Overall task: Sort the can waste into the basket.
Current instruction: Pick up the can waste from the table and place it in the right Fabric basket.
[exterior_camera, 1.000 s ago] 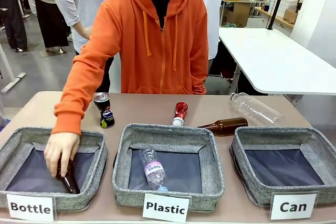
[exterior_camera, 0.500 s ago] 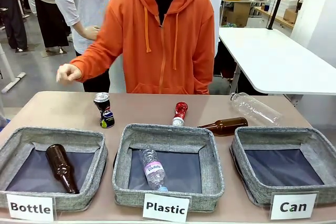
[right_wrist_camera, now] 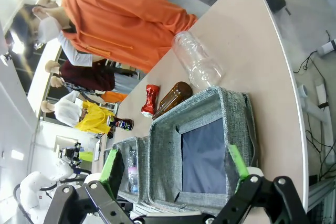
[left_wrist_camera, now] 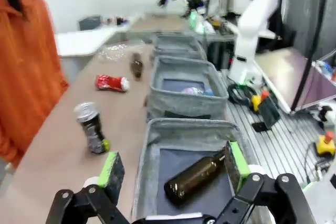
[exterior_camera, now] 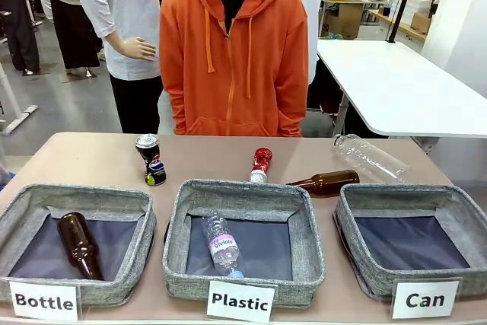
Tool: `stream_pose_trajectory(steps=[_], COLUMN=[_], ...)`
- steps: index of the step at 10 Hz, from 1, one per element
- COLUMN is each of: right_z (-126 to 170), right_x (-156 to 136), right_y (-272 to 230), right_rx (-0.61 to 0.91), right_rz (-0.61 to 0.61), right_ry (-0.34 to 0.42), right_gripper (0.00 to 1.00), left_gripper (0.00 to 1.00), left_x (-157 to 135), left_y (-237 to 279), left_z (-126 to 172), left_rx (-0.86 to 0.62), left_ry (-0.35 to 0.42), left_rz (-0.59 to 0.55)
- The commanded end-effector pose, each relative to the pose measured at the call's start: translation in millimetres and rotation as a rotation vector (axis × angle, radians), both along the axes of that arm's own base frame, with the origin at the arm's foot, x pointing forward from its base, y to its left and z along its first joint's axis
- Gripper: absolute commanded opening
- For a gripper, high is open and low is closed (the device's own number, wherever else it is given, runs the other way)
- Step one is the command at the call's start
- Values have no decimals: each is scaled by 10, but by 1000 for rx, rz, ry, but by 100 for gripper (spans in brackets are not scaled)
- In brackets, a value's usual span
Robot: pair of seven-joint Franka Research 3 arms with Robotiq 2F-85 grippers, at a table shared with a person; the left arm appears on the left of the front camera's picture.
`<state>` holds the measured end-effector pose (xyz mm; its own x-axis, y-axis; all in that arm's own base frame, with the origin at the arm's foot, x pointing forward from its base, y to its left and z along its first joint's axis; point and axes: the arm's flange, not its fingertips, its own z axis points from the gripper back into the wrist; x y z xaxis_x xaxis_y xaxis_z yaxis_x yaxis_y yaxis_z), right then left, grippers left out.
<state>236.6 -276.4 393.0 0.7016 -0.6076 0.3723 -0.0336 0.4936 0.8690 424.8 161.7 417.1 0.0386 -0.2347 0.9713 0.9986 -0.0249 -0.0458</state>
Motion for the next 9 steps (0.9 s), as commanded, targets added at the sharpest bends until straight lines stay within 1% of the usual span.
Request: stream_pose_trajectory(steps=[1,2,3,4,6,8,9], right_z=[-5,-5,-5,-5,-5,-5,-5], right_x=[26,26,26,26,26,26,26], right_y=[-21,-21,-21,-21,-21,-21,-21], right_rx=[-2,-2,-2,-2,-2,-2,-2], right_rz=[-6,-6,-6,-6,-6,-6,-6], right_ry=[-41,-41,-41,-41,-41,-41,-41], right_gripper=[100,100,100,100,100,100,100], left_gripper=[100,100,100,100,100,100,100], left_x=[275,445,576,681,944,1201,1309], left_y=[-518,-792,-1011,-1156,-1363,-1562,-1584], left_z=[-67,-140,-223,-305,-488,-703,-769], left_rx=[81,118,107,126,151,183,186], left_ry=[-8,-35,-47,-61,-49,2,11], left_rz=[-112,-77,-115,-58,113,132,175])
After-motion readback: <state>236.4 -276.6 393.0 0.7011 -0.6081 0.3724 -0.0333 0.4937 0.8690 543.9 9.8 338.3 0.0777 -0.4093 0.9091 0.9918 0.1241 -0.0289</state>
